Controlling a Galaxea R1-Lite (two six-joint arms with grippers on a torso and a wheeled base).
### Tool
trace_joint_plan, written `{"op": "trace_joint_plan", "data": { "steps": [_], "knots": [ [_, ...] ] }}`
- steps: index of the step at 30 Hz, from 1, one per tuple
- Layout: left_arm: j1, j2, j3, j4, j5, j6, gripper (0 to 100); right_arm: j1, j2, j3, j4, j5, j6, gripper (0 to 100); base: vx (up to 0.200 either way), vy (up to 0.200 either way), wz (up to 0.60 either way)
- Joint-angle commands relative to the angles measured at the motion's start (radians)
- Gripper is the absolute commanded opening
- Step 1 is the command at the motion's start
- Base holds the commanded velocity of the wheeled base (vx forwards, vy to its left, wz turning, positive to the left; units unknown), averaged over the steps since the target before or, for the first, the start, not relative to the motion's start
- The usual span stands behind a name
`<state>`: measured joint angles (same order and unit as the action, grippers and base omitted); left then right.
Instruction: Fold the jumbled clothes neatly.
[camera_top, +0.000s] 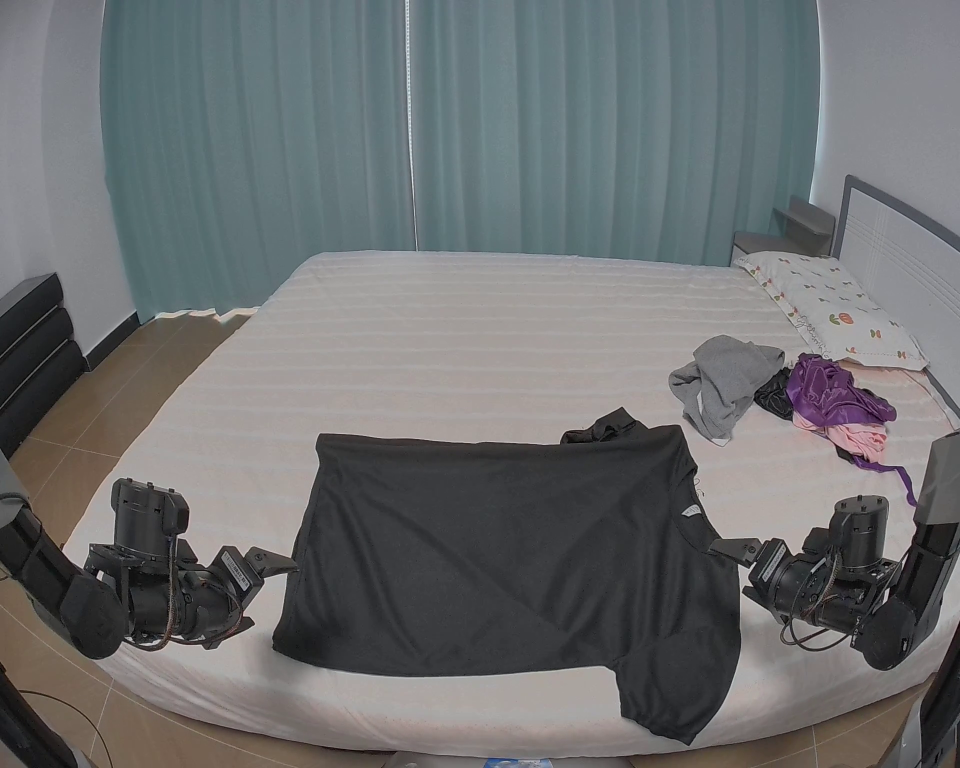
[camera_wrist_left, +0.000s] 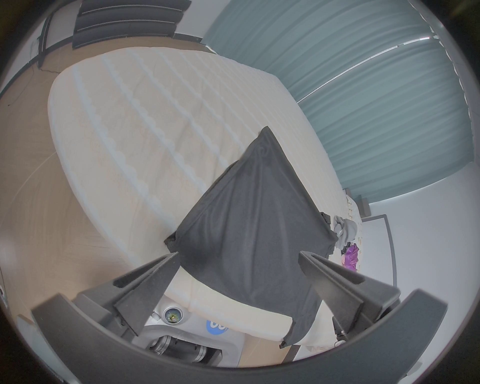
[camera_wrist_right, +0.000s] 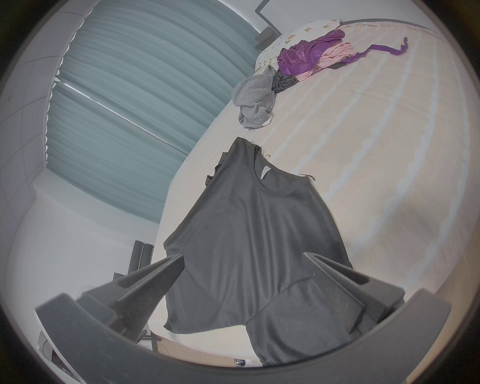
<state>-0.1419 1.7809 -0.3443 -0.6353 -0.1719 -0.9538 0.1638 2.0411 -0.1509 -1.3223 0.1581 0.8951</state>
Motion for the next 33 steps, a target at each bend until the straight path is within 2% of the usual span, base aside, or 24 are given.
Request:
{"op": "trace_joint_plan", "data": {
  "steps": [1,2,7,13,16,18,19,22,27,30,33],
  "knots": [
    [0.008,0.097,0.025,-0.086,-0.015,-0.008,100,-0.004,0.090,0.057,-0.090,0.011,0.005,100,-0.200,0.000,0.00],
    [0.008,0.097,0.025,-0.086,-0.015,-0.008,100,-0.004,0.090,0.057,-0.090,0.011,0.005,100,-0.200,0.000,0.00],
    [0.015,0.184,0.085,-0.256,-0.014,-0.006,100,-0.004,0.174,0.105,-0.244,0.011,0.005,100,0.000,0.000,0.00],
    [0.041,0.238,0.094,-0.314,0.006,0.004,100,0.000,0.182,0.109,-0.245,0.012,0.005,100,0.000,0.000,0.00],
    [0.041,0.296,0.080,-0.360,0.072,0.007,100,0.002,0.186,0.108,-0.245,0.012,0.007,100,0.000,0.000,0.00],
    [0.036,0.318,0.079,-0.377,0.088,0.010,100,0.003,0.189,0.108,-0.245,0.012,0.007,100,0.000,0.000,0.00],
    [0.025,0.381,0.076,-0.449,0.130,0.027,100,0.006,0.189,0.108,-0.245,0.012,0.007,100,0.000,0.000,0.00],
    [0.010,0.453,0.076,-0.550,0.172,0.043,100,0.008,0.189,0.108,-0.245,0.012,0.007,100,0.000,0.000,0.00],
    [-0.036,0.545,0.076,-0.653,0.269,0.072,100,0.010,0.189,0.106,-0.245,0.011,0.007,100,0.000,0.000,0.00],
    [-0.084,0.626,0.068,-0.721,0.358,0.125,100,0.010,0.189,0.106,-0.245,0.012,0.008,100,0.000,0.000,0.00],
    [-0.102,0.652,0.060,-0.754,0.388,0.129,100,0.010,0.194,0.105,-0.245,0.012,0.008,100,0.000,0.000,0.00]
  ]
}}
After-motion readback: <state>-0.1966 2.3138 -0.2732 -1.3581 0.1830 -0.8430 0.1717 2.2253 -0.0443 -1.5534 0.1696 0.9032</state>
